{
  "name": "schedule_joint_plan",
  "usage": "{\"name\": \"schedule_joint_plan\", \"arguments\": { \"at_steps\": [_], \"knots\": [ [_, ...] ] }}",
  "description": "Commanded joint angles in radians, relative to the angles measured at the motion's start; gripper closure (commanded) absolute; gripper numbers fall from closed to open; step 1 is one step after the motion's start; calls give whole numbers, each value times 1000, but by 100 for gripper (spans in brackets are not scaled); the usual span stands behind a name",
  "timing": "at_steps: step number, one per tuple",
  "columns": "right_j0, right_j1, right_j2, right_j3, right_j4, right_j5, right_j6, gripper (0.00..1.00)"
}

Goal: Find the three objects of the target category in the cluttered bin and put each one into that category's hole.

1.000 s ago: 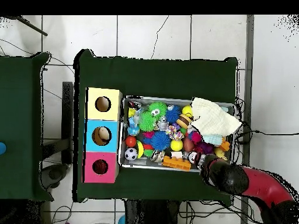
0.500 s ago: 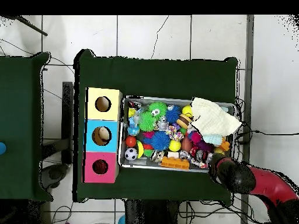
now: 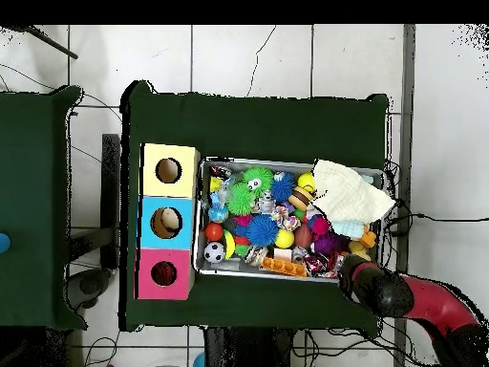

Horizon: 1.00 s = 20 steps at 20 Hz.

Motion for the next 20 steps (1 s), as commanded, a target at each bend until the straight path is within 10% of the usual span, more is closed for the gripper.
{"name": "schedule_joint_plan", "arguments": {
  "at_steps": [1,10,11,20],
  "knots": [
    [-8,101,83,-106,-116,40,-285,100],
    [-14,159,81,-151,-136,23,-239,100],
    [-15,161,81,-152,-132,24,-231,0],
    [-1,151,86,-149,-155,21,-237,0]
  ]
}}
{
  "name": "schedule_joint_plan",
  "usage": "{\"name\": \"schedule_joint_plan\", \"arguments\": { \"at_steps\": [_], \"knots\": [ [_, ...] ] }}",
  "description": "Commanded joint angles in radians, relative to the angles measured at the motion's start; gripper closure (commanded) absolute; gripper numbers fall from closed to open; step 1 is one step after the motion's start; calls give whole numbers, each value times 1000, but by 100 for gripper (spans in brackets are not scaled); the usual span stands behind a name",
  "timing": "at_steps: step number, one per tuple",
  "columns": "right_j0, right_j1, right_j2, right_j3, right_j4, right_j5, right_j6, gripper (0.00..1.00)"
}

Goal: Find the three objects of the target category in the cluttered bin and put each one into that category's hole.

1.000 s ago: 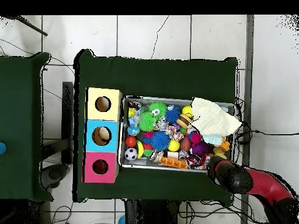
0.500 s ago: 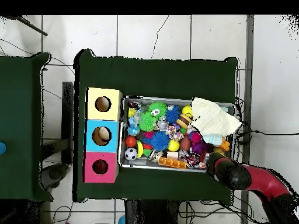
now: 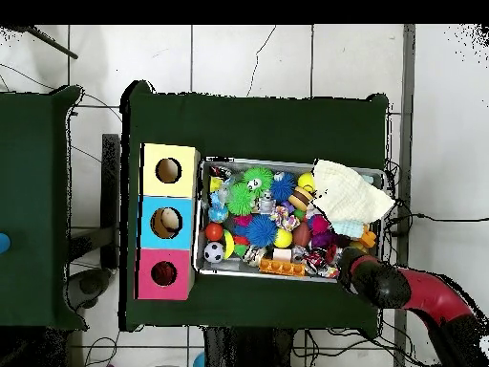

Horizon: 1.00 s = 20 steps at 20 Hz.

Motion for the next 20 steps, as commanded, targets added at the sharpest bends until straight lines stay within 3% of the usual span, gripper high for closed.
{"name": "schedule_joint_plan", "arguments": {
  "at_steps": [1,13,20],
  "knots": [
    [25,83,39,-96,-106,22,-233,0],
    [34,155,20,-146,-165,-36,-203,0],
    [21,167,36,-165,-169,-25,-232,0]
  ]
}}
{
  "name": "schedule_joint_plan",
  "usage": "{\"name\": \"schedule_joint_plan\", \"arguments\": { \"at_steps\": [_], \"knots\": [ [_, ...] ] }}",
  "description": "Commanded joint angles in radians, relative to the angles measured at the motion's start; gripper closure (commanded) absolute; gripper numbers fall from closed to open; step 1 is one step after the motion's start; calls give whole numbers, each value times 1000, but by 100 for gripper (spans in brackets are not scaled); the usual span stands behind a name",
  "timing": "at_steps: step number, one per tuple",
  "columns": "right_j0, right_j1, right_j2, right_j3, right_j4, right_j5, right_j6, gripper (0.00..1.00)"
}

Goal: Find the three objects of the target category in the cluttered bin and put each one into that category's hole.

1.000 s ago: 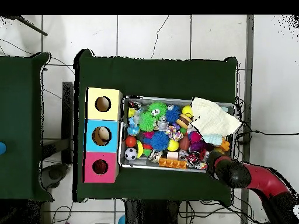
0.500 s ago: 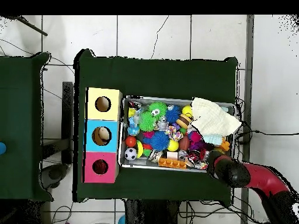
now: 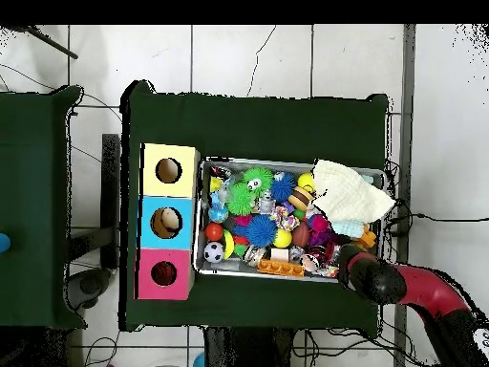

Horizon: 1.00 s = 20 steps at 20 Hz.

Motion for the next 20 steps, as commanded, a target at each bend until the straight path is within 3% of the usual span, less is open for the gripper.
{"name": "schedule_joint_plan", "arguments": {
  "at_steps": [1,5,20],
  "knots": [
    [9,129,40,-132,-121,-15,-249,0],
    [-12,132,69,-150,-106,34,-320,0],
    [-20,110,150,-214,-44,165,-454,0]
  ]
}}
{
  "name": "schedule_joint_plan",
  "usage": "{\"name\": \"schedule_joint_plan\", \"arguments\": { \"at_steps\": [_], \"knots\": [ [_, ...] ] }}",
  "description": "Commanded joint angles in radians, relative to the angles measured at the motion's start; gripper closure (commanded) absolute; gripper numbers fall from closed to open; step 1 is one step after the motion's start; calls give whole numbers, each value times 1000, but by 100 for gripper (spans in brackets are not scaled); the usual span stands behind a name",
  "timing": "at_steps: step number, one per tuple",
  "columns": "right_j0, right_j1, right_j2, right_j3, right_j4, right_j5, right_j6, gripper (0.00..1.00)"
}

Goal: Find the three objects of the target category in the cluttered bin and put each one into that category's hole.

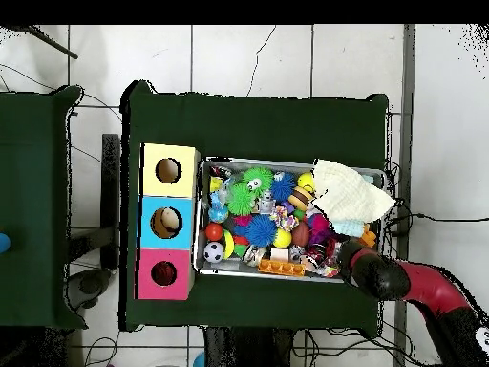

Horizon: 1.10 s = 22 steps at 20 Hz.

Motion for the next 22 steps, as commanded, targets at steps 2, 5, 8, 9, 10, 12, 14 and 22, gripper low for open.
{"name": "schedule_joint_plan", "arguments": {
  "at_steps": [2,5,8,9,10,12,14,22],
  "knots": [
    [20,80,90,-199,-35,128,-382,0],
    [18,86,93,-205,-30,135,-388,0],
    [30,87,95,-232,-14,156,-384,0],
    [37,88,97,-248,-4,165,-375,0],
    [48,89,97,-265,0,174,-372,0],
    [68,90,93,-297,4,188,-362,0],
    [83,94,96,-326,12,210,-364,0],
    [148,90,116,-470,78,374,-399,0]
  ]
}}
